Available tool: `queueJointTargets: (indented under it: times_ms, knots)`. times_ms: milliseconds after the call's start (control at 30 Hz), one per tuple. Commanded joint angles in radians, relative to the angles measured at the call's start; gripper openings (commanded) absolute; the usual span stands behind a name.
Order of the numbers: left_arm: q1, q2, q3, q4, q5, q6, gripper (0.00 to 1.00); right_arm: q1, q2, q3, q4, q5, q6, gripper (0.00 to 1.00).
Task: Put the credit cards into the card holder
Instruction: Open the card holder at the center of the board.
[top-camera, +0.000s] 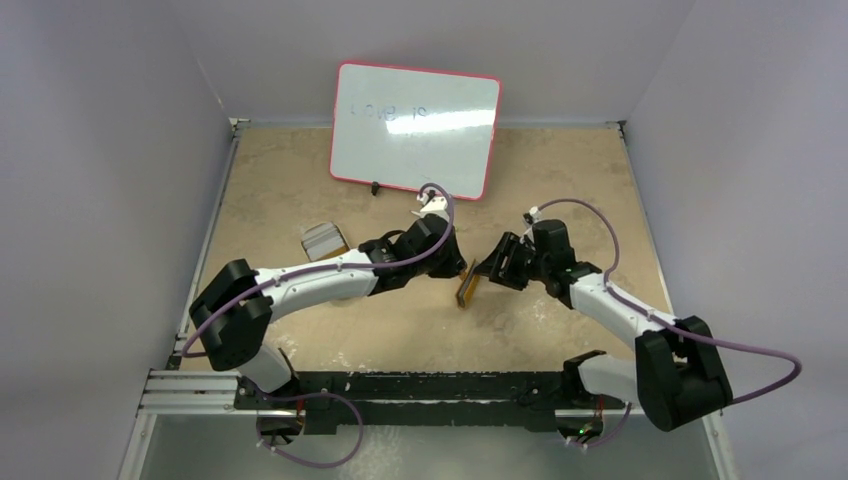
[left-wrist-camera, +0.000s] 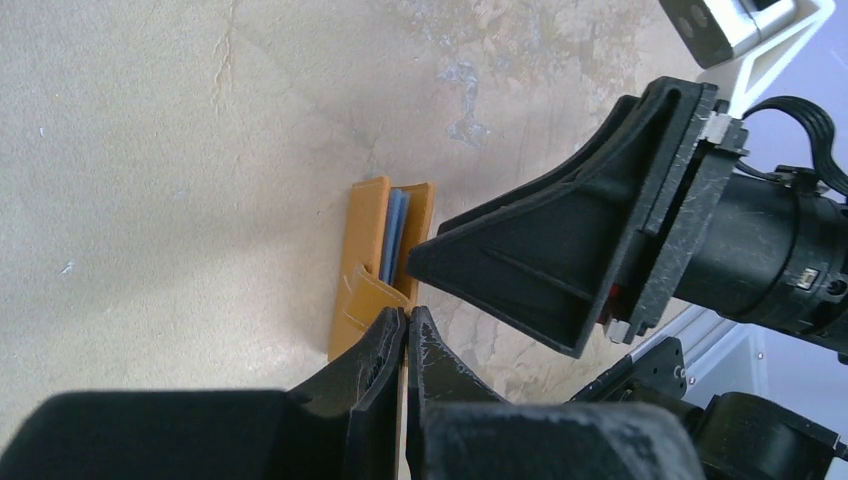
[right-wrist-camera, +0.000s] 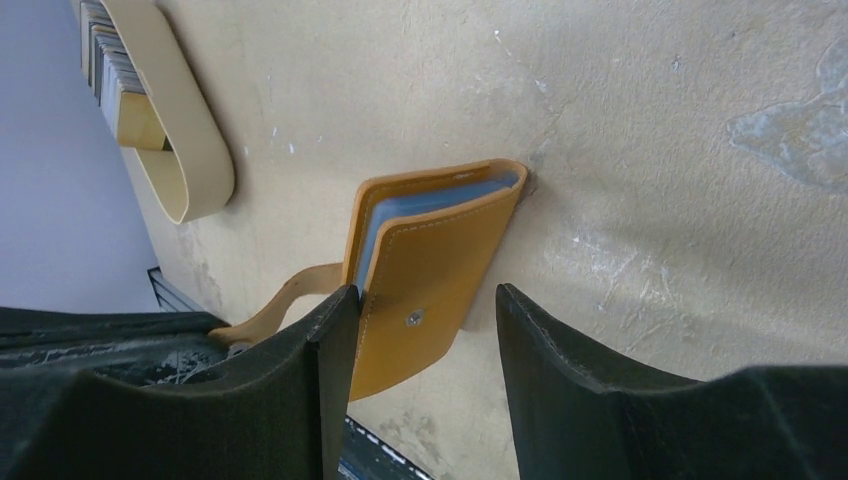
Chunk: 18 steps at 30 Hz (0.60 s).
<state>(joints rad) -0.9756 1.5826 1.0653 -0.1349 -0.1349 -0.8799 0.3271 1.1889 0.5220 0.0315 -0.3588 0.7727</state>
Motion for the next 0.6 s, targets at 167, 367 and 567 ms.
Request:
queueJointTargets:
  times_ms: [167,367,567]
  knots:
    - [0.005,-0.073,-0.002,-0.051,-0.103,0.039,0.00,0.004,0.030,-0.002,-0.027,0.075,-0.045,0.46]
    - [0.016,-0.136,-0.069,-0.136,-0.229,0.061,0.00,0.004,0.006,-0.008,-0.131,0.131,-0.068,0.43]
    - [0.016,-0.152,-0.154,-0.104,-0.234,0.038,0.00,0.004,0.014,-0.031,-0.115,0.166,-0.070,0.45]
